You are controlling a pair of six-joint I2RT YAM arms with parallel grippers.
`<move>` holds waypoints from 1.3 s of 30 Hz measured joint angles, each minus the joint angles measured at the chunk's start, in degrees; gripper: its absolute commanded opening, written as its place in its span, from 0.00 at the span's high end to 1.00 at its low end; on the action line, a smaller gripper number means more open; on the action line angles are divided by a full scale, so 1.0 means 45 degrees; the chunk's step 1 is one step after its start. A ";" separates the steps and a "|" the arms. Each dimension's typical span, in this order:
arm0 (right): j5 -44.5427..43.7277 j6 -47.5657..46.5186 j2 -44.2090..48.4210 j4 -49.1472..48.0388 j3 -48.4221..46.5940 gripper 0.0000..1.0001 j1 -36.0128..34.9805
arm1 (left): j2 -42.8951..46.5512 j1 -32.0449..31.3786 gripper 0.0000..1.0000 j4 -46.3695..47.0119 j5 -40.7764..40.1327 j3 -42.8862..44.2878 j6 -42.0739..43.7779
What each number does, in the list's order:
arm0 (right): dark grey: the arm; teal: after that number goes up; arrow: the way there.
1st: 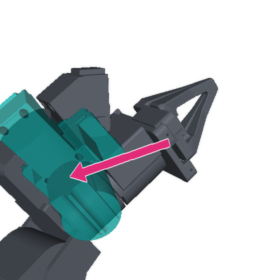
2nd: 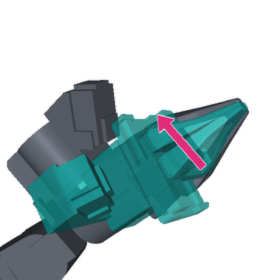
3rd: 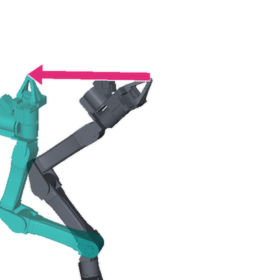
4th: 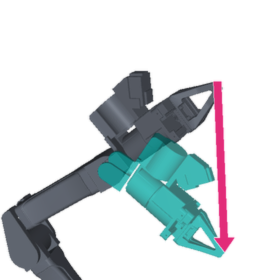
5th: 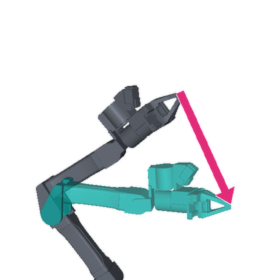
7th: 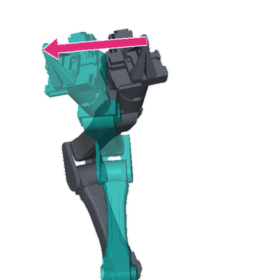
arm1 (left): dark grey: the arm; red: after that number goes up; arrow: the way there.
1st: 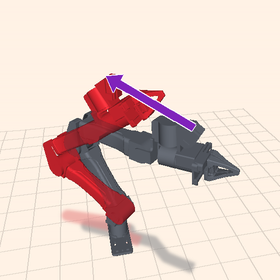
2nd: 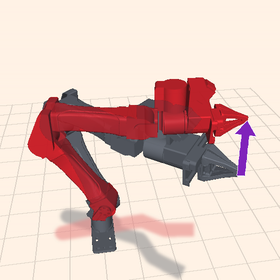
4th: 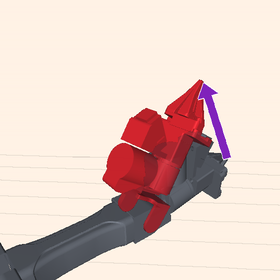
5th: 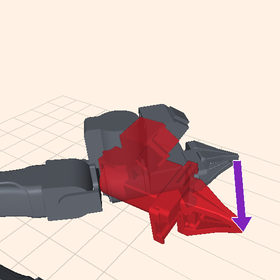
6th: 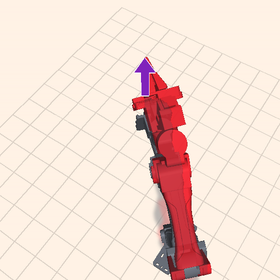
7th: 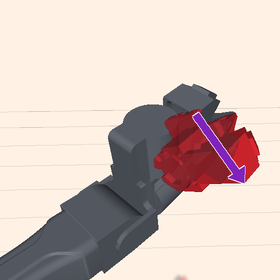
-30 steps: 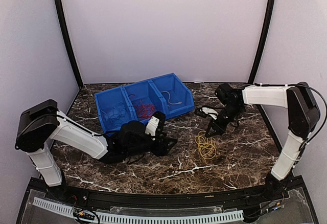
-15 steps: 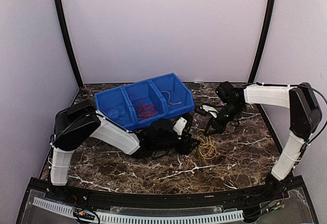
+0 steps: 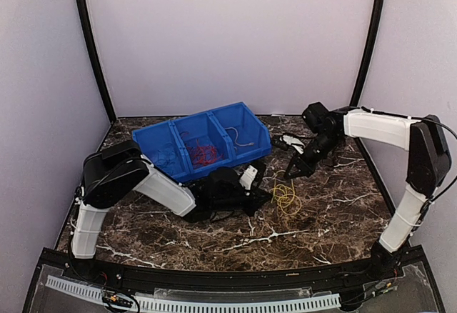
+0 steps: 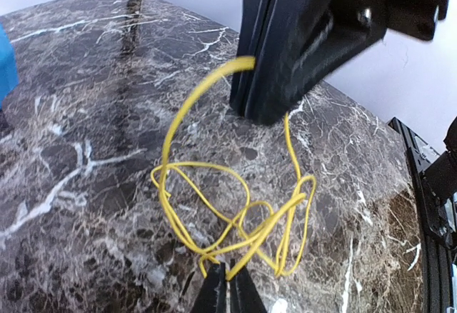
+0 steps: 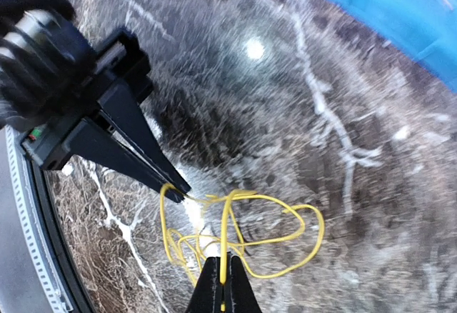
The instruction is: Untangle the cables
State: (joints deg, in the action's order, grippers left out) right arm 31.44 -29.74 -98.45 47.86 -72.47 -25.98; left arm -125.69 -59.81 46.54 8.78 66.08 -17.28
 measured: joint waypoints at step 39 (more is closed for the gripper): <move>0.0180 -0.0180 0.0865 -0.0787 -0.0563 1.00 0.1282 | 0.4716 0.0146 0.88 0.0593 -0.0826 -0.5926 -0.1404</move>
State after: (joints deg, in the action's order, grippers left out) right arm 32.25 -30.55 -94.56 44.31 -75.00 -20.21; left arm -104.47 -59.16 49.21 5.06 39.42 -23.59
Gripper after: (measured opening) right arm 0.018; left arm 0.085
